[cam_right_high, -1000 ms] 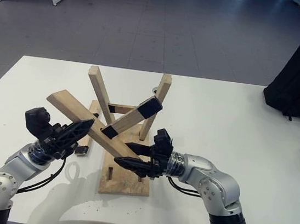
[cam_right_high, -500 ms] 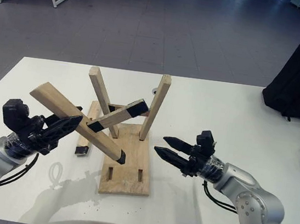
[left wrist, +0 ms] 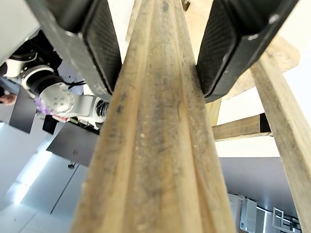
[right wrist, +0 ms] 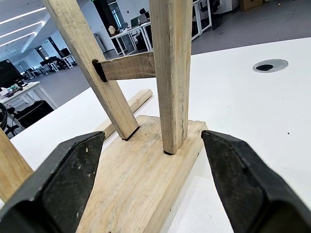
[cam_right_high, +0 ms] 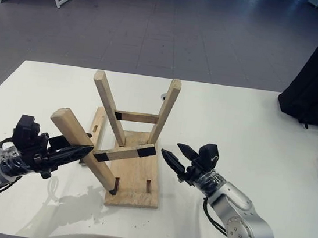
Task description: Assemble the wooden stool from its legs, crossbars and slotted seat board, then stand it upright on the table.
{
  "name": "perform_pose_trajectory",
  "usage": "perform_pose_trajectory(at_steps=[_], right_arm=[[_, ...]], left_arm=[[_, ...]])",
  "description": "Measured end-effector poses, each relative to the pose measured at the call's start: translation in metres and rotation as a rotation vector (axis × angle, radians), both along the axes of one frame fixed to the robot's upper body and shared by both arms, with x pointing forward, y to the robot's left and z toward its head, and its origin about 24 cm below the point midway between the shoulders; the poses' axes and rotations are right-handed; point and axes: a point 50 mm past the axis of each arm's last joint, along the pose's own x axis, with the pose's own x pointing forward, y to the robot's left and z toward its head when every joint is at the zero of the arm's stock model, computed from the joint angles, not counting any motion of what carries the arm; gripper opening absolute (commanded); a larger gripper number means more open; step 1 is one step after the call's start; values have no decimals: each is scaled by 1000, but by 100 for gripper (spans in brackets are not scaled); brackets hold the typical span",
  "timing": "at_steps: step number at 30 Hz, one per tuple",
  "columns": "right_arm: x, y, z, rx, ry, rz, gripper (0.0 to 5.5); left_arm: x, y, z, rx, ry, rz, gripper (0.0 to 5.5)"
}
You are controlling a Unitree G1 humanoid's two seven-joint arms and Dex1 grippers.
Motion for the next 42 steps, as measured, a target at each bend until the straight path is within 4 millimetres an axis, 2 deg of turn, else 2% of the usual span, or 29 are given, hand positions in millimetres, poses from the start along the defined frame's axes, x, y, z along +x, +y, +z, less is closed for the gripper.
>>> perform_pose_trajectory(at_steps=[13,16,20,25,31,34,42], right_arm=[[-1,6,-2,-30,14,61,368],[-10,19,-13,-137,53,182,368],[-25,28,-39,-376,106,304,368],[-26,30,-42,-501,30,362,368],[-26,31,-42,-504,21,369,368],[-26,31,-43,-428,69,330,368],[-26,34,-47,-370,114,275,368]], left_arm=[[9,-6,-4,60,-36,-19,216],[10,-8,-2,81,-56,-29,216],[10,-12,-6,125,-74,-43,216],[7,-12,-8,164,-111,-54,215],[2,-18,-12,219,-211,-91,215],[-4,-22,-13,246,-262,-126,215],[-13,-27,-19,264,-276,-160,209]])
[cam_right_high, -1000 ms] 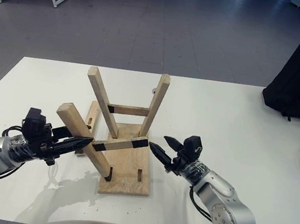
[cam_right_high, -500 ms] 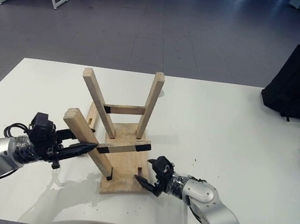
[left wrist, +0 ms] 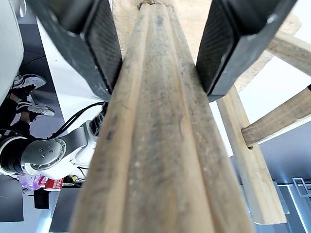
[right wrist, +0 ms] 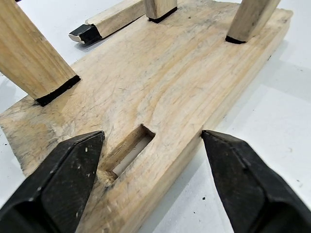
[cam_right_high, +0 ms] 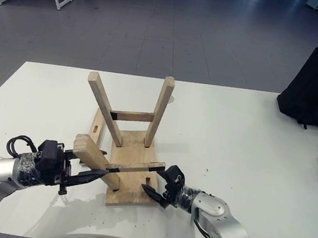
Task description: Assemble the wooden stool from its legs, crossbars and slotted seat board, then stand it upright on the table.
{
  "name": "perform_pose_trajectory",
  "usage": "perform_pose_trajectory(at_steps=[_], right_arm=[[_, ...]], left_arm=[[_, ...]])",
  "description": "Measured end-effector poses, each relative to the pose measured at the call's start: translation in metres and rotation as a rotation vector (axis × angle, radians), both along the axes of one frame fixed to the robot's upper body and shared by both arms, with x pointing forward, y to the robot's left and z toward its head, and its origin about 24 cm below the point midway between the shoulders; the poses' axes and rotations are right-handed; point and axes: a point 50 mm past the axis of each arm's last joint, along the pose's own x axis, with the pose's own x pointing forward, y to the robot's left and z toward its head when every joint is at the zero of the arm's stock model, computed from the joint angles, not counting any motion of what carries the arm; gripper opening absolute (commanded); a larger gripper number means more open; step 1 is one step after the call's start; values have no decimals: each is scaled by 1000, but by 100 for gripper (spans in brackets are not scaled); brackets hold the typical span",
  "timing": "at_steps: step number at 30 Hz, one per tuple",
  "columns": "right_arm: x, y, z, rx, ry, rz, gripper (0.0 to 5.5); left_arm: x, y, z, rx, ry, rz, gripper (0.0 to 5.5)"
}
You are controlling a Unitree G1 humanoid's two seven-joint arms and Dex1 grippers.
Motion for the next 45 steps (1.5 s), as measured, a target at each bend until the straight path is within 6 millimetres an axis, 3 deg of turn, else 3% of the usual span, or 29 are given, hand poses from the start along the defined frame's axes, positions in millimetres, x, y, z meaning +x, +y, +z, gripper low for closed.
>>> perform_pose_trajectory(at_steps=[7,14,16,18,25,29,36,39,45], right_arm=[[2,2,-1,10,1,-17,368],[7,5,-2,17,8,-49,368],[7,5,-2,17,9,-51,368],[8,7,-3,23,18,-63,368],[11,10,-5,39,32,-107,368],[11,12,-5,48,32,-118,368],[14,13,-6,49,31,-118,368],[16,14,-7,50,30,-114,368],[18,17,-8,57,27,-108,368]], left_arm=[[-3,1,-3,32,-21,-39,204],[8,1,-4,31,-34,-27,204],[9,2,-8,67,-18,-3,267],[2,22,-49,210,234,121,303],[10,34,-37,217,232,140,414],[27,47,-12,168,137,226,414],[70,68,48,-181,-6,522,414],[79,58,72,-331,-40,538,414],[75,24,104,-426,-110,414,414]])
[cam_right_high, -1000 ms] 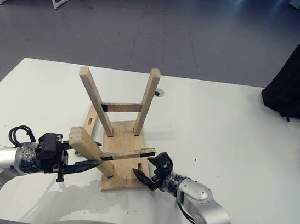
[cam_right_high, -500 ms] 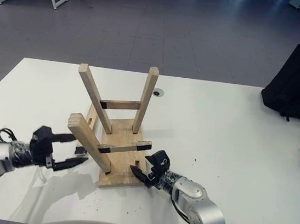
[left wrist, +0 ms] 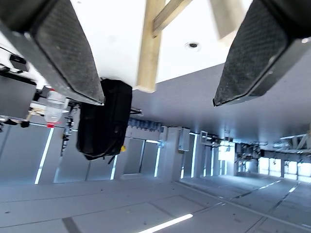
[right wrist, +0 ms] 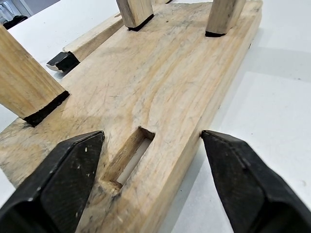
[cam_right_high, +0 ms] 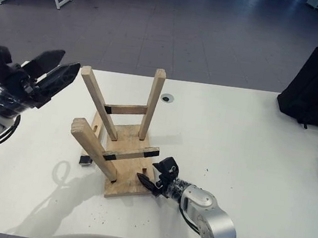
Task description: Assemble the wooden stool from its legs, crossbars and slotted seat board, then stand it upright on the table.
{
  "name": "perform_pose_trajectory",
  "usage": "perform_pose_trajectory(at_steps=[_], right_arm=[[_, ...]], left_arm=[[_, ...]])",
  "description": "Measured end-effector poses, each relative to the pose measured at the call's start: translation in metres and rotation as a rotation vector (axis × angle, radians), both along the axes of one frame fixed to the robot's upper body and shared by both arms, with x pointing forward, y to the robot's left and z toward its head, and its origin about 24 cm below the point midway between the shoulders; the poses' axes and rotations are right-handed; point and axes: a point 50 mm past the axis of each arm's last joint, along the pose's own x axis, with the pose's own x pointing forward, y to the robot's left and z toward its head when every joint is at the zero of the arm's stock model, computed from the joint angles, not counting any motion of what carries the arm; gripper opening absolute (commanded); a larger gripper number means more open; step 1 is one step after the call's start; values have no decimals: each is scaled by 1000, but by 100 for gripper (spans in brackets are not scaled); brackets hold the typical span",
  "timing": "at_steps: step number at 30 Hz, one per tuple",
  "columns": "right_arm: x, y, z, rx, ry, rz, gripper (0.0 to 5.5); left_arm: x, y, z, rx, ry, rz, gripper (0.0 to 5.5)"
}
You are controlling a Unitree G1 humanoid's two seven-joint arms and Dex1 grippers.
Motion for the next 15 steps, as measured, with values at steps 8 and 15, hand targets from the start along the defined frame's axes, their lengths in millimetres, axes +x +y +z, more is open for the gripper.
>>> perform_pose_trajectory(at_steps=[8,15], right_arm=[[0,3,-2,2,-10,-23,368],[5,4,1,-3,-18,-24,368]], left_arm=[[-39,-38,-16,100,68,-299,414],[-43,-41,-20,133,-50,-294,414]])
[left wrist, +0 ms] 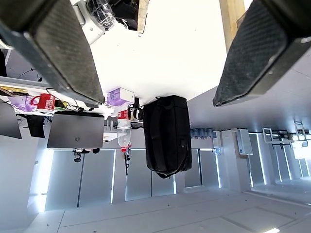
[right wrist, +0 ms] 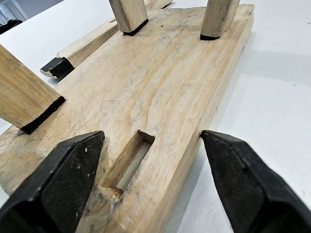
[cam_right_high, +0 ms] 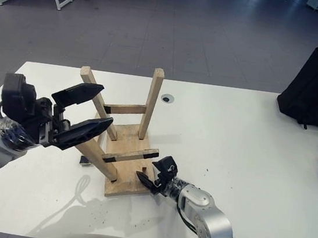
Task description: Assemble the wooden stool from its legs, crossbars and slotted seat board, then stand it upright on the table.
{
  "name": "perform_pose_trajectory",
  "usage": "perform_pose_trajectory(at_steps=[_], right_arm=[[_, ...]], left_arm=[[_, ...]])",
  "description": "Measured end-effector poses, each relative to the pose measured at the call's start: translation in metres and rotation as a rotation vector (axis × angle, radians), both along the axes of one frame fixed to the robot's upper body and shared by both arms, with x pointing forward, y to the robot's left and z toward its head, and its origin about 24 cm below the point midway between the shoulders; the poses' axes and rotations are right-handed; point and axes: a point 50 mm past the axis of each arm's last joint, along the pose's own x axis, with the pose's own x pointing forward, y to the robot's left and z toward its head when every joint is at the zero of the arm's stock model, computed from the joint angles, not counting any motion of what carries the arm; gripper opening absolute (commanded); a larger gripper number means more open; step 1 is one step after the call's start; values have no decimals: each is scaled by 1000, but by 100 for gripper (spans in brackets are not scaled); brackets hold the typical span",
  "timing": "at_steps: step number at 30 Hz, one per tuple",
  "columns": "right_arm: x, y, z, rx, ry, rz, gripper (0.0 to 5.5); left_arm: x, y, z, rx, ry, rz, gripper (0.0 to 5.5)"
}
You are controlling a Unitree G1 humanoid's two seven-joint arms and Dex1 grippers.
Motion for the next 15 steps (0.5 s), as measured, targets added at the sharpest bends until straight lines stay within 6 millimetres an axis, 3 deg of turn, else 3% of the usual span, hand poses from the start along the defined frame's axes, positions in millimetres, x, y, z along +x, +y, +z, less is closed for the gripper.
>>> perform_pose_trajectory(at_steps=[6,12,15], right_arm=[[0,0,0,0,1,0,368],[2,3,0,3,-2,-5,368],[2,3,0,2,-3,-5,368]], left_arm=[[1,-1,0,-4,-30,8,414],[1,3,2,-154,134,-72,414],[2,3,10,-186,132,-74,414]])
